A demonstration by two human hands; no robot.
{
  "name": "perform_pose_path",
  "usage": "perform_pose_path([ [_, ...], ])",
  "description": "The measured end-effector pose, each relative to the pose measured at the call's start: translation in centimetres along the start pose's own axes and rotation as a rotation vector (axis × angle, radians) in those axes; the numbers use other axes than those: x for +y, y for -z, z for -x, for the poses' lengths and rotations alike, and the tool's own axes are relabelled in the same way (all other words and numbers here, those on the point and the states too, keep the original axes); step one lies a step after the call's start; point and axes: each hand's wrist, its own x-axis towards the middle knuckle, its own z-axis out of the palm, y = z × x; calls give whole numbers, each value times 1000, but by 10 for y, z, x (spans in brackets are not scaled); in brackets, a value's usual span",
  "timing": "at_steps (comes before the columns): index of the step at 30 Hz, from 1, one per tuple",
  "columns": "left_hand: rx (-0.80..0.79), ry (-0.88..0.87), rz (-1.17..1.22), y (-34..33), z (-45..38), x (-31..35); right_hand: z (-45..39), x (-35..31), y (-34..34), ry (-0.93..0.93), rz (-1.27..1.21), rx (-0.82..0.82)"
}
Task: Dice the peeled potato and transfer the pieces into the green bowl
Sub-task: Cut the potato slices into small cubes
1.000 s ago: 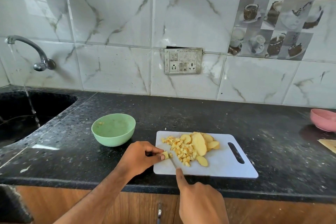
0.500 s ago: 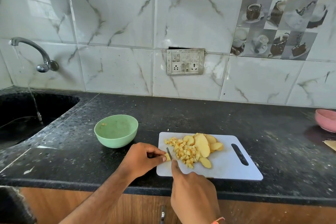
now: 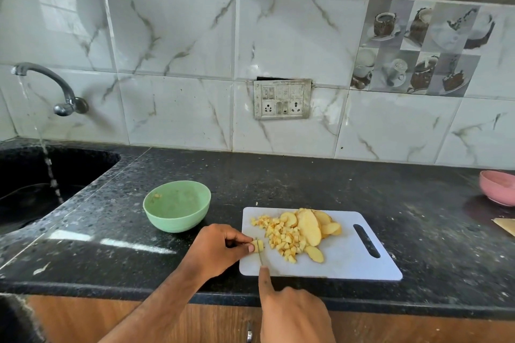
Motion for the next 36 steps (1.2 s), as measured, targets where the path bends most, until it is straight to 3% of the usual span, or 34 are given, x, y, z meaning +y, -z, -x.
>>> perform_pose_path([
  [4,-19,26,16,1,0,0,12,9,4,-37,-23,-75],
  [20,-40,18,-20,7,0,1,4,5,5,-45,-98,239],
  [30,-57,18,55,8,0,1,-12,-6,2,-4,-45,300],
  [36,-34,1,42,6,0,1,-17,-9,2,19,-39,252],
])
